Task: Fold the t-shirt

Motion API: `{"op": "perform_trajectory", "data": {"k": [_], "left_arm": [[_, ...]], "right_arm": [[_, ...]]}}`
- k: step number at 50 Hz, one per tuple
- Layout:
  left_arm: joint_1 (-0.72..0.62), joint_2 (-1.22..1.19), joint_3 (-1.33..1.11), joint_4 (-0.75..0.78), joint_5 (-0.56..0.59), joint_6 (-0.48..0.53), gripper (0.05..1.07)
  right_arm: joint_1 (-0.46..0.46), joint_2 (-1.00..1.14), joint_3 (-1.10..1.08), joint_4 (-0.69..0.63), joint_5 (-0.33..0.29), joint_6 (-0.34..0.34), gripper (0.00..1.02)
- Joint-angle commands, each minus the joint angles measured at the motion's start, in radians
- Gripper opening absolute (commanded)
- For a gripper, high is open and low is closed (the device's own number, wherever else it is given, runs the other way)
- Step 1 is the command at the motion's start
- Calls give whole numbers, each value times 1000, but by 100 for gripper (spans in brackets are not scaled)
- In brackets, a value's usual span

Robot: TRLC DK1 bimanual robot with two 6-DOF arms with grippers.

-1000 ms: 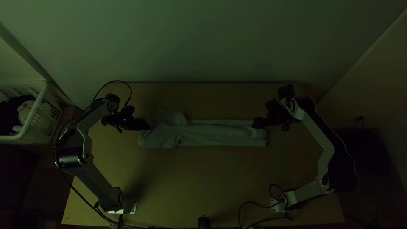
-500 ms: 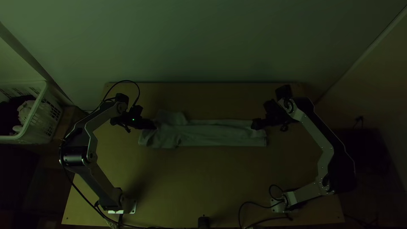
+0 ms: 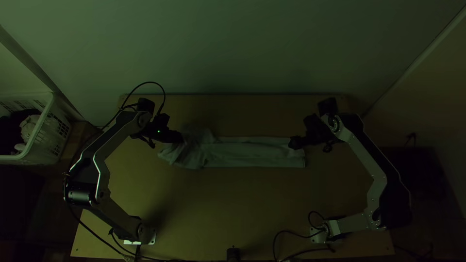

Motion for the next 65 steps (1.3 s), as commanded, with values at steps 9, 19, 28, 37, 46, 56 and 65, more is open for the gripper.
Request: {"op": "perform_trajectory", "data": {"k": [9, 19, 28, 37, 46, 56, 65], "left_arm": [[-160, -35, 133, -46, -33, -111, 8], [-297, 7, 239, -44, -65, -183, 8], [-390, 104, 360, -35, -80, -230, 8], [-498, 203, 476, -34, -103, -247, 8], [-557, 351, 630, -37, -103, -249, 8], [-639, 527, 894, -76, -105, -247, 8], [-720, 594, 931, 17, -105, -224, 8]], "right_arm": [[22, -80, -31, -4, 2, 35, 98], [23, -172, -68, -16, 2, 44, 98], [16, -267, -111, -42, 2, 50, 98], [0, -336, -164, -43, 2, 64, 98], [-29, -381, -221, -43, 2, 68, 98], [-81, -427, -261, -43, 2, 67, 98], [-106, -476, -305, -43, 2, 70, 98]]}}
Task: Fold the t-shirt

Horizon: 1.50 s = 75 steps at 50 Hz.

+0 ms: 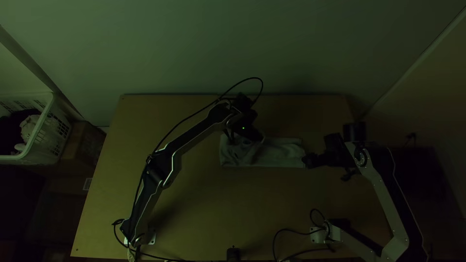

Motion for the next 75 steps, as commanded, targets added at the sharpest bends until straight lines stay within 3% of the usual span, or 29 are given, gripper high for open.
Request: {"op": "perform_trajectory", "data": {"k": [1, 16, 27, 37, 47, 53, 55, 56, 59, 61, 75], "left_arm": [[-59, 41, 41, 36, 4, 10, 8], [-110, 88, 40, 221, 30, 19, 8], [-111, 138, 75, 427, 30, -55, 8], [-177, 182, 75, 450, 30, -50, 9], [-191, 208, 77, 491, 30, -61, 20], [-180, 207, 77, 487, 30, -61, 21], [-171, 207, 77, 488, 30, -62, 30], [-166, 207, 77, 491, 30, -70, 42], [-148, 207, 77, 498, 30, -95, 106], [-137, 205, 77, 507, 29, -114, 102], [-120, 162, 72, 502, 29, -114, 102]], "right_arm": [[-16, -38, -41, -10, 2, 17, 98], [-62, -70, -90, -8, 2, 17, 98], [-63, -87, -125, 4, 0, 31, 98], [-95, -99, -125, 5, 2, 25, 98], [-111, -127, -135, 5, 2, 25, 98], [-111, -137, -144, 5, 0, 25, 98], [-109, -140, -145, 5, 0, 25, 98], [-109, -140, -145, 5, 0, 25, 98], [-103, -142, -147, 5, -3, 26, 98], [-98, -142, -147, 5, -3, 28, 98], [-75, -162, -145, 4, -4, 34, 98]]}}
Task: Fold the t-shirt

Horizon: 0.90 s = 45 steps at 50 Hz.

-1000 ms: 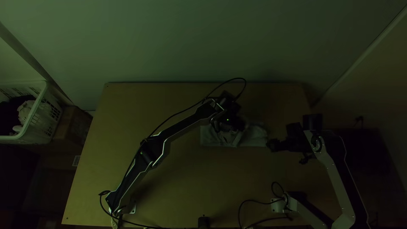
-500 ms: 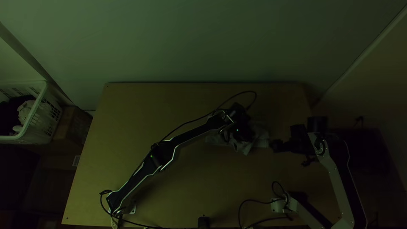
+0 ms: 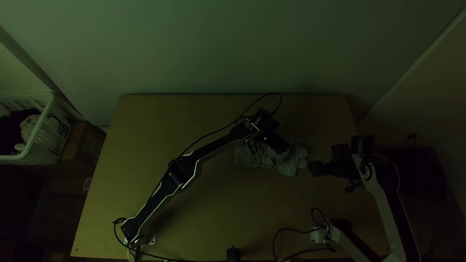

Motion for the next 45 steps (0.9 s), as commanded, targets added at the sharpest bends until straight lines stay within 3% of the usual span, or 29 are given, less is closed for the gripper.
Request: {"op": "perform_trajectory", "data": {"k": [1, 25, 31, 39, 45], "left_arm": [[-4, -45, 19, -7, 8, -20, 102], [7, -268, -42, -220, -1, 93, 102], [22, -331, -111, -320, -68, 167, 101], [29, -438, -240, -424, -269, 293, 86], [41, -562, -403, -424, -285, 310, 72]], "right_arm": [[10, -26, -20, -1, -4, 20, 98], [67, -52, -11, -1, -7, 60, 98], [85, -60, -12, -1, -7, 63, 98], [128, -60, -15, -1, -7, 67, 98], [153, -57, -18, -1, -6, 69, 96]]}}
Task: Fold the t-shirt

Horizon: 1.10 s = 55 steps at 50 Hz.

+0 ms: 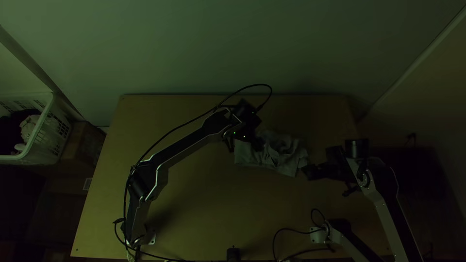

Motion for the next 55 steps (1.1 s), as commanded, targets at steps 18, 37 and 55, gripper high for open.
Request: {"op": "perform_trajectory", "data": {"k": [18, 37, 55], "left_arm": [[150, -495, -534, 56, -56, 42, 19], [317, -825, -896, 153, -116, 89, 9], [505, -1058, -1103, 163, -118, 134, 9]], "right_arm": [[83, 9, -8, 4, -3, 25, 86], [262, 111, -18, 202, -5, 25, 33], [411, 305, -11, 415, -3, 4, 3]]}}
